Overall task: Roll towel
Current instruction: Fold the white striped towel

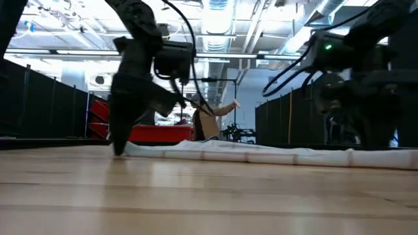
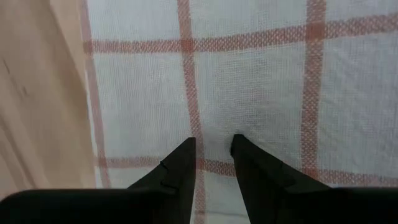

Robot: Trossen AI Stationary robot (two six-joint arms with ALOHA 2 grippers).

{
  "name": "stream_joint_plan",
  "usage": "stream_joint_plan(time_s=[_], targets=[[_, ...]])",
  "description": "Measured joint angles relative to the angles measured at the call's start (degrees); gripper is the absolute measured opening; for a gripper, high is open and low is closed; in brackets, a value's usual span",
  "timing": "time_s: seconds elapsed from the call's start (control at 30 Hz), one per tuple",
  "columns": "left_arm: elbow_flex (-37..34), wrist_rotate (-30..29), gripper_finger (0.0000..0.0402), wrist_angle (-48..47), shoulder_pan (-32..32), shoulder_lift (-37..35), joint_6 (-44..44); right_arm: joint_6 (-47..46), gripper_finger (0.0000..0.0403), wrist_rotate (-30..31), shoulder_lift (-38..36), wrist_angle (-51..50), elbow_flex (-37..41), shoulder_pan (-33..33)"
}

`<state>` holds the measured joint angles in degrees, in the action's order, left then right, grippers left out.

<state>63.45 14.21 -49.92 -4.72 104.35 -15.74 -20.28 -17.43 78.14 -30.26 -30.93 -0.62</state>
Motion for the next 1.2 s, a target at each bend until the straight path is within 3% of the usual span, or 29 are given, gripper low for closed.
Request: stream_joint_plan(time_s=[0.17, 0.3, 0.4, 0.53, 0.6, 0.83, 1.2], targets=[[-3.09, -0.34, 0.0093, 1.10, 4.30, -1.60, 0.91, -5.47, 0.0098, 0.48, -3.30, -0.79, 0.69, -7.95], [2.18, -2.11, 0.0093, -0.82, 3.10, -6.35, 2.90, -10.90, 0.0098, 2.45, -6.99, -0.37, -0.59, -11.36], [5.58, -5.51, 0.0093, 0.52, 0.66, -9.05, 5.04, -13.39, 0.0098, 7.87, -10.35, -1.04, -2.07, -10.46], [6.74, -6.20, 0.0093, 6.61, -4.53, -7.33, 8.05, -15.31, 0.0098, 20.47, -13.75, -6.76, -2.52, -3.09], [6.63, -5.42, 0.0093, 7.04, -7.07, -4.38, 7.74, -14.51, 0.0098, 23.02, -14.26, -10.30, -2.49, 2.70], [5.55, -5.24, 0.0093, 9.22, -8.78, 4.24, 6.74, -2.89, 0.0098, 20.82, -10.91, -9.96, -2.38, 21.65], [1.20, -6.10, 0.0093, 10.16, -1.43, 2.10, -7.10, 3.66, 0.0098, 14.50, 1.01, -6.46, -1.48, 30.43]])
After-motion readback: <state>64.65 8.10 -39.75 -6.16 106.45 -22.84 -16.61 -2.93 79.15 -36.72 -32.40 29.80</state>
